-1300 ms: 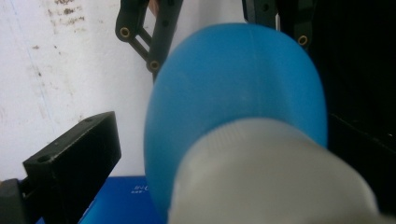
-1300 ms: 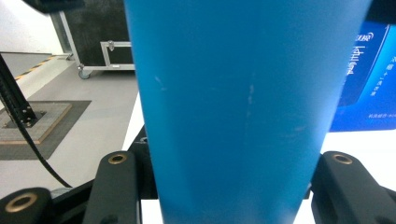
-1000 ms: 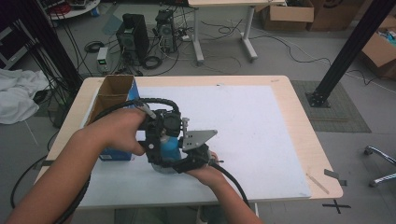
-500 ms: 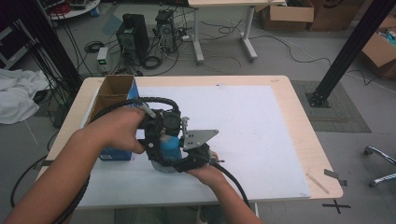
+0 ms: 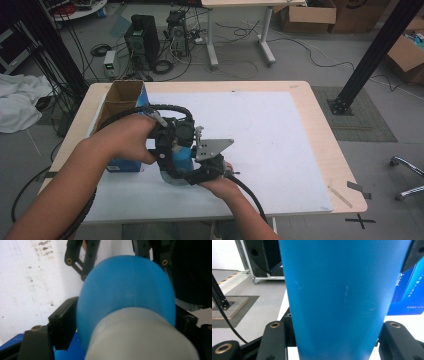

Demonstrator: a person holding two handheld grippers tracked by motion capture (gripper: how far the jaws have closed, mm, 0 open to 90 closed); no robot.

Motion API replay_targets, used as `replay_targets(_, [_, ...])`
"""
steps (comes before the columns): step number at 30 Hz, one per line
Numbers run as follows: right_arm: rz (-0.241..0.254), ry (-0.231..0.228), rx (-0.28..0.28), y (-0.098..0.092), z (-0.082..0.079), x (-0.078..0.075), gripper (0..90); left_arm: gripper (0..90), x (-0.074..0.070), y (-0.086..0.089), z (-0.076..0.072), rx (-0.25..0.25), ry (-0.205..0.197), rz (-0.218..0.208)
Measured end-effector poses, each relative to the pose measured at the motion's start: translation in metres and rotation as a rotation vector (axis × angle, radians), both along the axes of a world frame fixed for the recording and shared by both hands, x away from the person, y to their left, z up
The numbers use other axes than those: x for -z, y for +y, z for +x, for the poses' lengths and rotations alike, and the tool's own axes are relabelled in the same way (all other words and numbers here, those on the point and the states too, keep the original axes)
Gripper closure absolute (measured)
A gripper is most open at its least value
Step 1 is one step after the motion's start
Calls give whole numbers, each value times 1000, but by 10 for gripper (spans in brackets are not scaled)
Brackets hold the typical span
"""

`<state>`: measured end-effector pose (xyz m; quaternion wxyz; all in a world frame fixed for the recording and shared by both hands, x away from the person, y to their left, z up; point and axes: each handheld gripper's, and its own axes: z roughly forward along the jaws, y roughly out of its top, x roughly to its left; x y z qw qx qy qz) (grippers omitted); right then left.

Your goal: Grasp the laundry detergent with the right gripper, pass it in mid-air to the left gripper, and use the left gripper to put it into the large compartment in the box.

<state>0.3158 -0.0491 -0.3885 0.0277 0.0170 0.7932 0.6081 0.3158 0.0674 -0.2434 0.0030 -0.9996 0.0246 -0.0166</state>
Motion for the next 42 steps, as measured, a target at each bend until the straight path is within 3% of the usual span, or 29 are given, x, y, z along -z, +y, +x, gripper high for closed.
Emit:
replay_targets(32, [-9, 11, -3, 3, 1, 3, 456, 373, 3, 2, 2, -16, 7, 27])
replay_targets(42, [1, 9, -9, 3, 0, 3, 452, 384, 1, -1, -4, -22, -37, 46])
